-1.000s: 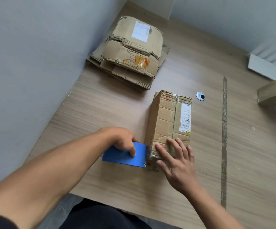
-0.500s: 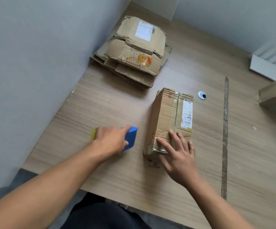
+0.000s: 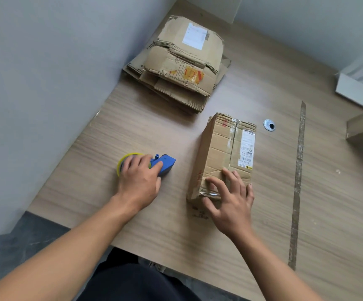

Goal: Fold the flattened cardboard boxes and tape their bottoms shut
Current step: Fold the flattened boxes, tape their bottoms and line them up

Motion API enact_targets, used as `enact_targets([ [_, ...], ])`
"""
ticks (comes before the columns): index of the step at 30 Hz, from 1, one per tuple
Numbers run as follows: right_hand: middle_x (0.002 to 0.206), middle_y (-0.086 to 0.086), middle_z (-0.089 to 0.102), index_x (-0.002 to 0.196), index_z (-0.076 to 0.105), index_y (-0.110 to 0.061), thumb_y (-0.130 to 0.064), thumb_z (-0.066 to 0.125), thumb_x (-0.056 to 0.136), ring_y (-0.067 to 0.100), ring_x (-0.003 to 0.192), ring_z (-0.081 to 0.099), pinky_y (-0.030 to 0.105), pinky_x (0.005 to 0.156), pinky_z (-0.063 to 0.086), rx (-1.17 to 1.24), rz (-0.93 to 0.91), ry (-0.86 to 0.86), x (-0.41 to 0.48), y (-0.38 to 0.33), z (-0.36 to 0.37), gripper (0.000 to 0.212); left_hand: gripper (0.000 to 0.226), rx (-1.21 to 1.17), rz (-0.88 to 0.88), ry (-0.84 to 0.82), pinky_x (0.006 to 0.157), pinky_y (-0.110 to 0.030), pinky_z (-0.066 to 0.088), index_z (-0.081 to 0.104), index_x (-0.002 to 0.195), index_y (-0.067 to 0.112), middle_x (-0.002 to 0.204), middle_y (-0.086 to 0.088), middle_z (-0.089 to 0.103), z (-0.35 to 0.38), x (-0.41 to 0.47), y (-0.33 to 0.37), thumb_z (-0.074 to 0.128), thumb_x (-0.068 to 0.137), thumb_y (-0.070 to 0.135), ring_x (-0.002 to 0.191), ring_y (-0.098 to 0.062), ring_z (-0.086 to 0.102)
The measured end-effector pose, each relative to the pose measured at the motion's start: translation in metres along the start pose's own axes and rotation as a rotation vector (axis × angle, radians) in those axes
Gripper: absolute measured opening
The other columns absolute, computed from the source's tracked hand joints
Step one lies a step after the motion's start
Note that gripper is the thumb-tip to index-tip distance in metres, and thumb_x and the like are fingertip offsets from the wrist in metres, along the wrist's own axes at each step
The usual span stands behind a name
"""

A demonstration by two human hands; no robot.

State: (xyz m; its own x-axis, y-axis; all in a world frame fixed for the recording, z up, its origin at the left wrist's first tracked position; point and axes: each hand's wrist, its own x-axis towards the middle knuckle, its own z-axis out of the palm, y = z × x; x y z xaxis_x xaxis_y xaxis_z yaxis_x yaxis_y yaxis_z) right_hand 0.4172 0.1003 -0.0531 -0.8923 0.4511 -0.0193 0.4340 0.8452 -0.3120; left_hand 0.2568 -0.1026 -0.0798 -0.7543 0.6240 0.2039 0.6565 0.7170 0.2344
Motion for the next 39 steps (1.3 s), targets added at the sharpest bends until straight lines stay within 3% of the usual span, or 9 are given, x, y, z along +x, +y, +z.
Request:
enact_targets([
  [2, 0.155, -0.012, 0.03, 0.122, 0.044, -0.054, -0.065, 0.047, 0.075, 0.017, 0.15, 0.016, 0.054, 0.119, 0.005, 0.001, 0.014, -0.004, 0.001, -0.002, 0.0, 0.049, 0.035, -0.309, 0.09, 0.037, 0.092, -0.034, 0.043, 0.072, 0.114, 0.019, 0.11, -0.003, 0.066, -0.003, 0.001, 0.012, 0.059, 0.083, 0.031, 0.1, -0.023, 0.059],
  [5, 0.156, -0.012, 0.029, 0.125, 0.045, -0.053, -0.068, 0.046, 0.076, 0.019, 0.15, 0.017, 0.054, 0.119, 0.005, -0.005, 0.008, -0.009, 0.001, 0.001, 0.001, 0.051, 0.03, -0.923, -0.121, -0.351, 0.088, -0.014, 0.045, 0.069, 0.122, 0.021, 0.105, 0.006, 0.069, -0.006, 0.0, 0.046, 0.066, 0.092, 0.022, 0.093, -0.001, 0.062],
  [8, 0.156, -0.012, 0.03, 0.126, 0.043, -0.054, -0.072, 0.044, 0.078, 0.018, 0.15, 0.017, 0.054, 0.119, 0.005, 0.015, 0.005, -0.017, 0.001, 0.003, 0.0, 0.051, 0.026, -1.103, -0.26, -0.426, 0.08, -0.014, 0.048, 0.068, 0.11, 0.029, 0.091, 0.012, 0.07, 0.007, -0.005, 0.065, 0.07, 0.09, 0.012, 0.078, 0.006, 0.062],
  [16, 0.154, -0.014, 0.033, 0.123, 0.044, -0.055, -0.072, 0.049, 0.073, 0.015, 0.149, 0.018, 0.052, 0.118, 0.003, 0.099, 0.029, -0.034, 0.005, 0.002, -0.004, 0.053, 0.013, -0.992, -0.149, -0.359, 0.073, -0.015, 0.048, 0.068, 0.097, 0.015, 0.082, 0.011, 0.067, 0.01, -0.005, 0.067, 0.074, 0.086, 0.012, 0.078, -0.007, 0.064],
  [23, 0.156, -0.012, 0.031, 0.126, 0.052, -0.057, -0.067, 0.048, 0.077, 0.014, 0.15, 0.013, 0.053, 0.118, 0.0, 0.207, 0.007, -0.107, 0.006, 0.008, -0.014, 0.049, 0.02, -0.907, -0.066, -0.33, 0.064, -0.011, 0.039, 0.062, 0.088, 0.014, 0.07, 0.015, 0.055, 0.009, 0.001, 0.073, 0.079, 0.079, 0.015, 0.067, 0.002, 0.052],
  [30, 0.154, -0.023, 0.029, 0.12, 0.049, -0.064, -0.054, 0.044, 0.078, -0.005, 0.147, 0.006, 0.048, 0.12, -0.003, 0.349, -0.01, -0.205, 0.008, 0.012, -0.031, 0.043, 0.02, -0.752, -0.162, -0.311, 0.067, -0.031, 0.046, 0.056, 0.084, 0.019, 0.073, 0.007, 0.059, 0.006, 0.002, 0.086, 0.073, 0.082, 0.028, 0.072, -0.019, 0.055],
  [33, 0.15, -0.018, 0.042, 0.122, 0.055, -0.054, -0.039, 0.056, 0.081, 0.0, 0.145, 0.026, 0.05, 0.122, 0.016, 0.612, 0.056, -0.066, 0.009, 0.014, -0.031, 0.043, 0.017, -0.749, -0.24, -0.275, 0.066, -0.032, 0.045, 0.055, 0.081, 0.018, 0.072, 0.007, 0.059, 0.004, -0.004, 0.094, 0.071, 0.082, 0.025, 0.071, -0.019, 0.054],
  [36, 0.146, -0.004, 0.051, 0.124, 0.062, -0.043, -0.019, 0.063, 0.083, 0.009, 0.139, 0.042, 0.048, 0.119, 0.03, 1.021, 0.272, 0.162, 0.008, 0.018, -0.031, 0.046, 0.014, -0.743, -0.213, -0.289, 0.067, -0.033, 0.045, 0.053, 0.081, 0.019, 0.076, 0.004, 0.06, 0.001, -0.007, 0.095, 0.066, 0.086, 0.022, 0.073, -0.021, 0.054],
  [39, 0.146, -0.009, 0.047, 0.13, 0.054, -0.047, -0.018, 0.068, 0.088, 0.007, 0.137, 0.042, 0.044, 0.116, 0.036, 0.975, 0.434, 0.218, 0.001, 0.022, -0.031, 0.053, 0.021, -0.67, -0.133, -0.312, 0.066, -0.034, 0.042, 0.048, 0.078, 0.019, 0.074, 0.004, 0.055, -0.002, -0.005, 0.088, 0.064, 0.09, 0.021, 0.072, -0.023, 0.05],
])
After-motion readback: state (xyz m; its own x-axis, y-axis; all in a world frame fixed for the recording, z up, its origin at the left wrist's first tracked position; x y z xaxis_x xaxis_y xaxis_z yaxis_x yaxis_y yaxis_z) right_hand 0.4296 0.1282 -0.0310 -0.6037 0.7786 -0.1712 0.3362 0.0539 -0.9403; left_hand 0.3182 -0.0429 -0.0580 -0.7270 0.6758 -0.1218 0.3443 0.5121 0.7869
